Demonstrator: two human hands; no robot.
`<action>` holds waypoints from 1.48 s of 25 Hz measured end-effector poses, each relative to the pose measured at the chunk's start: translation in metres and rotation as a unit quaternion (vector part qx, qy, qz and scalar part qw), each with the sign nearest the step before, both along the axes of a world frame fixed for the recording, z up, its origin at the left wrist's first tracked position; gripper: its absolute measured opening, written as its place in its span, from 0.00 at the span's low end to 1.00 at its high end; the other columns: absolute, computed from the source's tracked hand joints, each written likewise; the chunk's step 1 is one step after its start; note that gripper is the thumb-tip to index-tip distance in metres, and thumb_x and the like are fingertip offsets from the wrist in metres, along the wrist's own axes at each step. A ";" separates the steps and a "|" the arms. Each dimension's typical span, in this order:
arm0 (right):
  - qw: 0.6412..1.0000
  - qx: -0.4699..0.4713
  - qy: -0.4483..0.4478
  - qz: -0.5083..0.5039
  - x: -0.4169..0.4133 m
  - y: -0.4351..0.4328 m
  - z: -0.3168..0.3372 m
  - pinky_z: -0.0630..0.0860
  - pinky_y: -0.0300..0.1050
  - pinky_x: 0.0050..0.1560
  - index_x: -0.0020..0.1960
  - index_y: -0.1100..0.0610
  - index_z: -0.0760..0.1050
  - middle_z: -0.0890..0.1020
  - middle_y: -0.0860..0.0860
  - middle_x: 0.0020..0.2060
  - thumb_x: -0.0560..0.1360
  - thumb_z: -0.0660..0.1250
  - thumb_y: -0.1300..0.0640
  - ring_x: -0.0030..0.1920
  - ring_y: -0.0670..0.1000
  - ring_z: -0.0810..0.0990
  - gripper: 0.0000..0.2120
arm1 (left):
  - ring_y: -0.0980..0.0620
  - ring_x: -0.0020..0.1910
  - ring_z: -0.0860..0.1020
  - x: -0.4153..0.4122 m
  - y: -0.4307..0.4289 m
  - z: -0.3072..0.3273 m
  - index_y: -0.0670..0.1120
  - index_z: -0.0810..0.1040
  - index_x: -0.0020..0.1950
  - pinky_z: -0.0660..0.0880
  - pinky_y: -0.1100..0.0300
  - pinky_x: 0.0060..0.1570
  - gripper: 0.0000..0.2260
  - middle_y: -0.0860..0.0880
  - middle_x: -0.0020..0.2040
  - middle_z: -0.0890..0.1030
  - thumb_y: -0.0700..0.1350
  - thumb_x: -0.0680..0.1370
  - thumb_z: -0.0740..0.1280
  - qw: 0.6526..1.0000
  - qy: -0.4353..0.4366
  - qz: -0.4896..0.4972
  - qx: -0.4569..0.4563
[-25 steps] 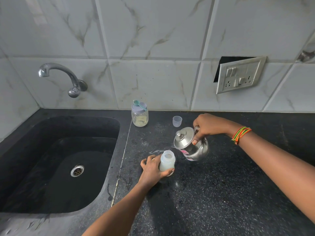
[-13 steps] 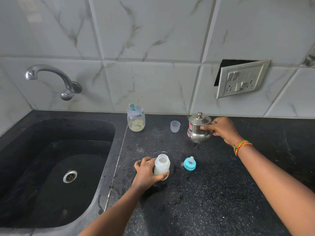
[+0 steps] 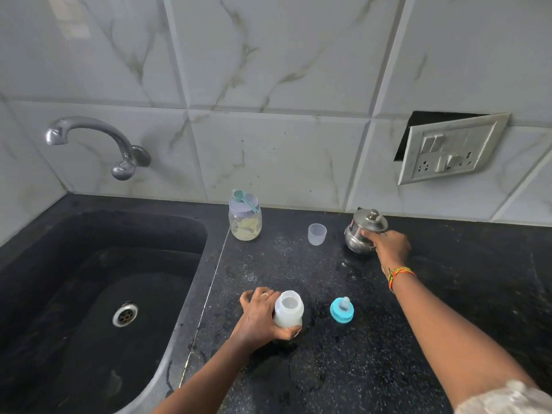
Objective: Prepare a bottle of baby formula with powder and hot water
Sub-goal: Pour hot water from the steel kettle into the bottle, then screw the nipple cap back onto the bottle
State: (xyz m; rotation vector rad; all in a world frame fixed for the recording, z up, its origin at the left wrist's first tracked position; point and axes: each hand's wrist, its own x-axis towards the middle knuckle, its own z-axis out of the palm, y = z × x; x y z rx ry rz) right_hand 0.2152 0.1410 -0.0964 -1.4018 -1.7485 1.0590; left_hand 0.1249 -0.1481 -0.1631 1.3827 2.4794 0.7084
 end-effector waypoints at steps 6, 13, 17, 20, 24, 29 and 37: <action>0.999 0.022 -0.023 0.018 -0.007 0.000 0.000 0.63 0.39 0.28 0.37 0.61 0.77 0.78 0.56 0.36 0.65 0.77 0.52 0.38 0.53 0.75 0.14 | 0.57 0.60 0.65 -0.001 0.000 0.001 0.50 0.74 0.55 0.49 0.57 0.61 0.34 0.60 0.47 0.69 0.72 0.58 0.59 1.000 -0.003 -0.004 -0.002; 1.000 0.010 -0.026 0.015 -0.008 0.000 -0.007 0.67 0.43 0.36 0.38 0.65 0.79 0.79 0.57 0.36 0.65 0.78 0.54 0.39 0.54 0.76 0.15 | 0.58 0.59 0.63 0.001 -0.001 0.001 0.51 0.74 0.53 0.49 0.58 0.59 0.33 0.58 0.46 0.69 0.72 0.59 0.58 1.000 -0.016 -0.001 -0.007; 0.999 0.000 -0.035 0.012 -0.006 0.000 -0.015 0.70 0.43 0.38 0.42 0.65 0.80 0.80 0.58 0.39 0.65 0.77 0.53 0.42 0.57 0.79 0.16 | 0.56 0.61 0.63 0.001 -0.002 0.002 0.52 0.73 0.54 0.49 0.58 0.57 0.33 0.58 0.48 0.69 0.72 0.59 0.58 1.000 -0.021 0.003 -0.019; 0.995 -0.015 -0.081 0.047 -0.003 0.004 -0.017 0.71 0.46 0.44 0.48 0.67 0.80 0.83 0.61 0.46 0.68 0.75 0.51 0.49 0.60 0.80 0.19 | 0.55 0.62 0.63 0.003 -0.002 0.000 0.53 0.72 0.56 0.52 0.55 0.59 0.33 0.57 0.51 0.71 0.72 0.59 0.59 0.999 -0.021 0.012 -0.032; 0.966 0.148 -0.206 0.047 0.006 -0.010 -0.011 0.70 0.50 0.55 0.55 0.67 0.76 0.77 0.65 0.56 0.69 0.74 0.51 0.58 0.63 0.73 0.23 | 0.53 0.64 0.64 0.008 -0.002 -0.001 0.53 0.71 0.60 0.54 0.50 0.63 0.34 0.54 0.57 0.73 0.70 0.60 0.61 0.998 -0.038 0.035 -0.032; 0.855 0.137 -0.354 0.354 0.016 -0.074 0.013 0.75 0.48 0.50 0.55 0.54 0.73 0.76 0.53 0.53 0.66 0.72 0.39 0.51 0.53 0.75 0.25 | 0.50 0.66 0.63 0.015 -0.001 0.003 0.53 0.69 0.63 0.54 0.47 0.65 0.30 0.54 0.61 0.73 0.65 0.66 0.67 0.997 -0.035 0.064 -0.034; 0.858 0.097 -0.300 0.405 0.027 -0.126 0.020 0.70 0.44 0.53 0.58 0.53 0.76 0.76 0.53 0.57 0.67 0.73 0.60 0.57 0.54 0.74 0.20 | 0.49 0.67 0.64 0.024 -0.001 0.004 0.55 0.67 0.66 0.57 0.43 0.66 0.32 0.55 0.63 0.73 0.68 0.66 0.66 0.992 -0.032 0.105 -0.059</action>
